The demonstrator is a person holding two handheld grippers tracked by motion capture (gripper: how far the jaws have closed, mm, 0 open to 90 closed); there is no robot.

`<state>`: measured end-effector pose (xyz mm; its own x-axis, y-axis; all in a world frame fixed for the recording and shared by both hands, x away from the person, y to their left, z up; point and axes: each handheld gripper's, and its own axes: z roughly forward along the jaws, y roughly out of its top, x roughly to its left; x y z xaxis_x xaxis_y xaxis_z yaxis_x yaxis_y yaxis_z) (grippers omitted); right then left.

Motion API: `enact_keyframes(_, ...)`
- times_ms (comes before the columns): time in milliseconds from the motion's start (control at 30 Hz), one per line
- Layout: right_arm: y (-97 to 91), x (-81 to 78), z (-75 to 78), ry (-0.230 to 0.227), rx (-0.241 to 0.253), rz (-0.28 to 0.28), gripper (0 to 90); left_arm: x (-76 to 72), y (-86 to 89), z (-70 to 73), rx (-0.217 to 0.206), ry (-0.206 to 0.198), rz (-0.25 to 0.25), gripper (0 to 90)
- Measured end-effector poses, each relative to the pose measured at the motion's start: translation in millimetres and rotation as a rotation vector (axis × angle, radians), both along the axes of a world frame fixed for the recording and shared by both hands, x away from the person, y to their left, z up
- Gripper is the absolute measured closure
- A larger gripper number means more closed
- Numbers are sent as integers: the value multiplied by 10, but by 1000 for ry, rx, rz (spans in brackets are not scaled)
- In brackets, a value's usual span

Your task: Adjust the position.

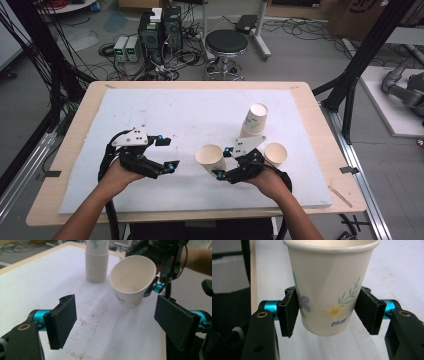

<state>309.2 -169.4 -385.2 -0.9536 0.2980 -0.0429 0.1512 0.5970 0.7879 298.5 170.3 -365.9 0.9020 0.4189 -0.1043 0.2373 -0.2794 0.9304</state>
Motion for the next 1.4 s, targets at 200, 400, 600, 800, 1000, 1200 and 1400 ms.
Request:
enact_keyframes(200,-148,-63,-56,-15,82,-67,389,-56,110,-206,-93,-8,76,182)
enact_keyframes(400,-288,-110,-128,-35,137,-119,388,-107,252,-371,-138,-23,152,182)
enact_keyframes(600,-376,-152,-193,-51,190,-165,385,-148,379,-524,-142,-26,204,182)
enact_keyframes(800,-419,-149,-243,-63,216,-198,381,-171,397,-647,-97,-42,248,181)
enact_keyframes(1000,-461,-156,-253,-65,230,-223,379,-178,451,-682,-116,-45,263,181)
enact_keyframes(1200,-472,-164,-232,-79,242,-231,378,-196,534,-694,-137,-56,297,181)
enact_keyframes(1400,-483,-153,-195,-100,267,-247,378,-212,586,-679,-148,-76,309,184)
